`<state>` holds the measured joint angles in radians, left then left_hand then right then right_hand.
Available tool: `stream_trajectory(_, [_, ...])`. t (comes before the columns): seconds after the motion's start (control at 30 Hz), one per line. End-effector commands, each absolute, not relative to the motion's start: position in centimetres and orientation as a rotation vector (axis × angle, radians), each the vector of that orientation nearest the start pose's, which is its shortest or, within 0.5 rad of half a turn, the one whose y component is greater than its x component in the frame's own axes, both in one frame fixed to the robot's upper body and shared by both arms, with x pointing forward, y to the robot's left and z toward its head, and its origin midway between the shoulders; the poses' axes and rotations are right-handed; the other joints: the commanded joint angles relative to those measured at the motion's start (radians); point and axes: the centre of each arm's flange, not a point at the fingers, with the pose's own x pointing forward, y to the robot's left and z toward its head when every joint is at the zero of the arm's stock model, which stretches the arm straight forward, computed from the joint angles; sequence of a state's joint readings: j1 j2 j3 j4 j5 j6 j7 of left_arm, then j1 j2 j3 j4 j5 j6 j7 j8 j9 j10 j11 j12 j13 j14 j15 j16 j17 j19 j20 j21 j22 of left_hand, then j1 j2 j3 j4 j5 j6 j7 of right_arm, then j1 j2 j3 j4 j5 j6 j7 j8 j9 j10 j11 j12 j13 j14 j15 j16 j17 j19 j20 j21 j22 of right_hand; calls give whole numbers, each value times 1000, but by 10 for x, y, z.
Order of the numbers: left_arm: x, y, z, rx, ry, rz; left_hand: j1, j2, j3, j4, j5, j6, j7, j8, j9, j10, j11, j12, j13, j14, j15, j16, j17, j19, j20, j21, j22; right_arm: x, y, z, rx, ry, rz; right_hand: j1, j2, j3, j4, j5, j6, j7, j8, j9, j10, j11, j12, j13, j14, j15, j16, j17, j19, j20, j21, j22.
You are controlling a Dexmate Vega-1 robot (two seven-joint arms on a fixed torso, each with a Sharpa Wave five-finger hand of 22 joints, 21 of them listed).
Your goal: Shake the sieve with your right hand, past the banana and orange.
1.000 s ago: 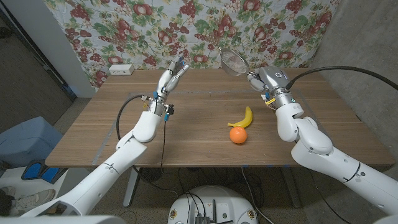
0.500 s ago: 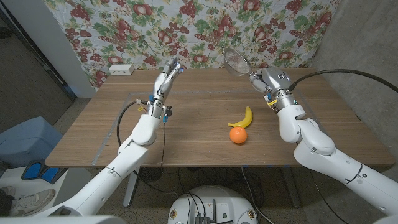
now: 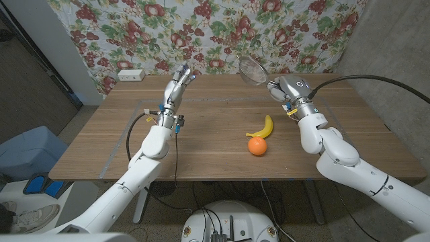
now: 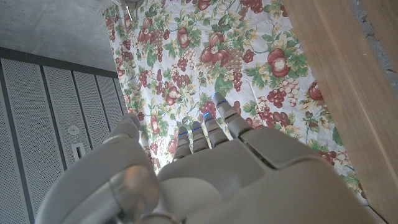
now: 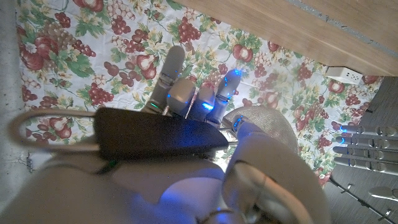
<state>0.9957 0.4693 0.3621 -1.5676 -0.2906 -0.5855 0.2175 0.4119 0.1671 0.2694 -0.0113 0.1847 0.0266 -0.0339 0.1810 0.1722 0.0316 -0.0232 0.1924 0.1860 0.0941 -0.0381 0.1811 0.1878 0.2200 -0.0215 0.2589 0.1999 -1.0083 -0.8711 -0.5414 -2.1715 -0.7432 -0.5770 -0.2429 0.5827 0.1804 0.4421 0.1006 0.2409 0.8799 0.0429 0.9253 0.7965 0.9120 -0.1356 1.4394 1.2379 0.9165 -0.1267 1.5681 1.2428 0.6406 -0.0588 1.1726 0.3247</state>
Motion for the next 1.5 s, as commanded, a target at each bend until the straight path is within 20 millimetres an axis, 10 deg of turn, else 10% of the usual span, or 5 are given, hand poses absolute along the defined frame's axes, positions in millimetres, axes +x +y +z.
stream_trajectory(0.03, [561, 229, 3, 49, -1013, -163, -10, -1, 7, 1, -2, -7, -5, -2, 1, -7, 3, -2, 1, -7, -19, -1, 1, 2, 6, -1, -1, 511, -209, 24, -1553, -761, -370, -11, -5, 7, 2, 8, -2, -2, 7, -1, -25, -28, 12, 1, -2, -83, 4, 4, -1, -40, 9, -2])
stream_trajectory(1.5, [566, 227, 7, 46, -998, -166, -30, -12, 19, -11, -2, 3, -22, 1, 0, -10, 2, 1, 0, -12, -23, 2, -6, 4, 3, -5, -4, 532, -221, 26, -1436, -746, -295, -21, -9, 31, -14, -4, 3, 0, 43, -30, -34, -25, 97, -1, 1, -83, 4, 3, -11, -44, 54, -45])
